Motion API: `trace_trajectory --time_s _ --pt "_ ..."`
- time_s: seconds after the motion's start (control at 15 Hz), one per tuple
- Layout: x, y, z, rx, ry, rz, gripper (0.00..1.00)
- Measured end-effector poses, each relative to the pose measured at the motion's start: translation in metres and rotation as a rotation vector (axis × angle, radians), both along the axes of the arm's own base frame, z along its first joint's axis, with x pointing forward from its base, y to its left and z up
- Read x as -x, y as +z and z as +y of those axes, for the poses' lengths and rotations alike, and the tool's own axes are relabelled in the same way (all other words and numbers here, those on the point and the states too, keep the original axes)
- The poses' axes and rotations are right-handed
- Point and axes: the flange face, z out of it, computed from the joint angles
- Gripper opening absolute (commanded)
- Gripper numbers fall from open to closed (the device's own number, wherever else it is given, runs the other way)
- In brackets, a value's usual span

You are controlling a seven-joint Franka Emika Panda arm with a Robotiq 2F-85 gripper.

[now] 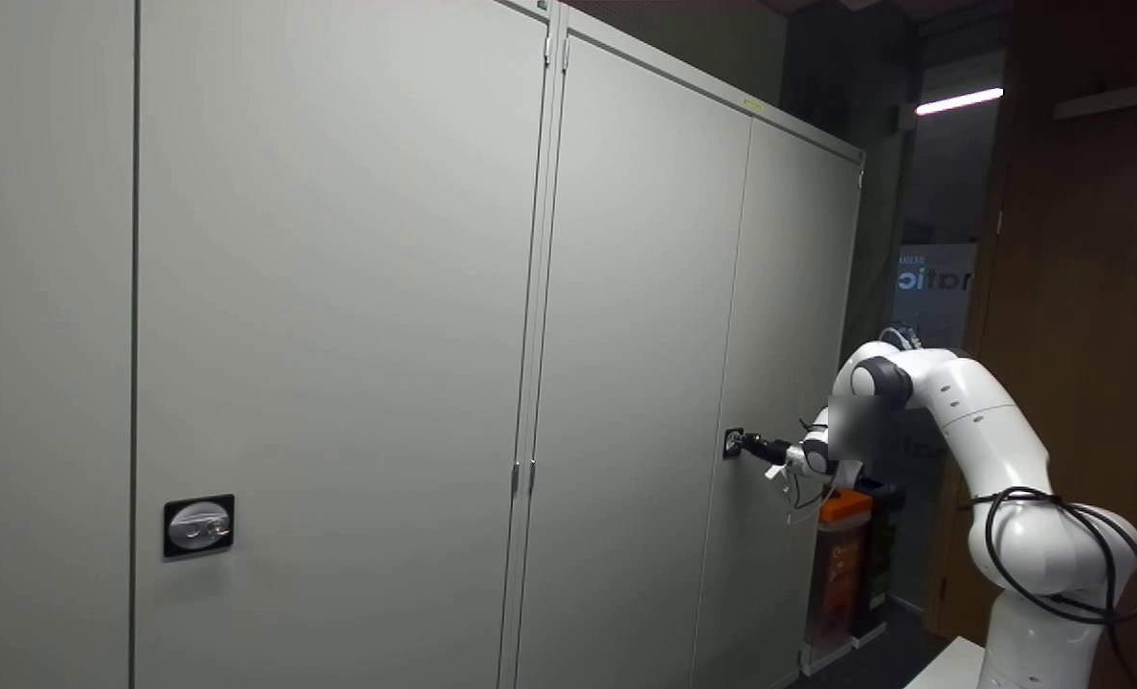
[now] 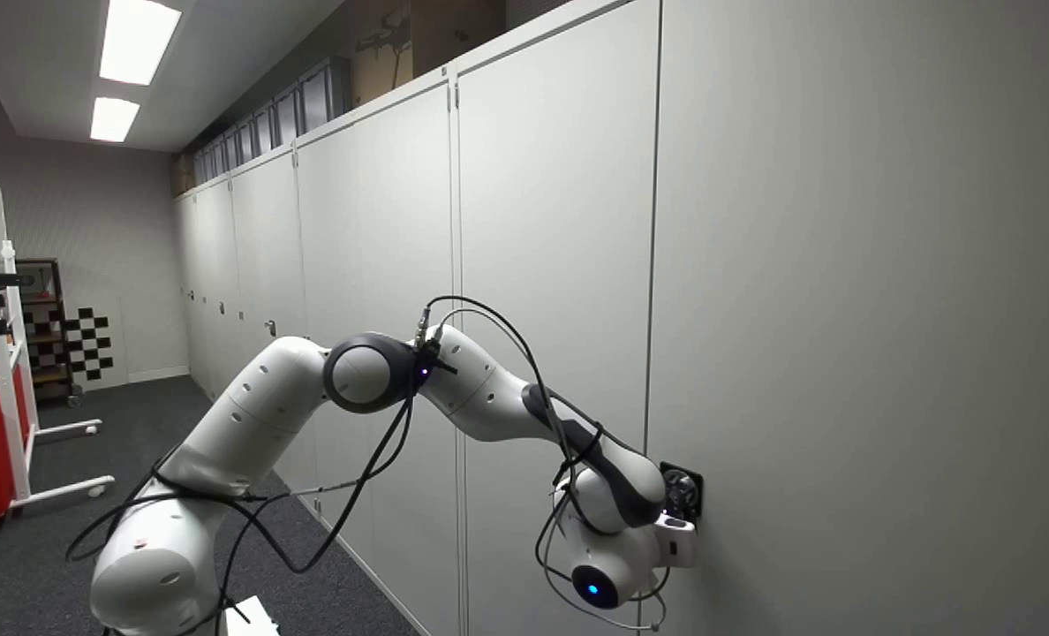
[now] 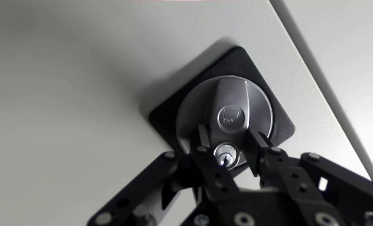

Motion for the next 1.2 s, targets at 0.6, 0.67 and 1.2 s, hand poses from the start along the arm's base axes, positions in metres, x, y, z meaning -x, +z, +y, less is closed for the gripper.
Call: trace_trajectory --time_s 0.6,0.67,1.2 --pt "0.0002 -0.0012 -0.0007 0.093 0.009 -0.025 0.08" --pt "0.0003 -0.0014 -0.0009 0.103 0.010 -0.028 0.08" --pt "0.0002 -0.0014 -0.0009 0.166 0.011 -0.039 0.08"
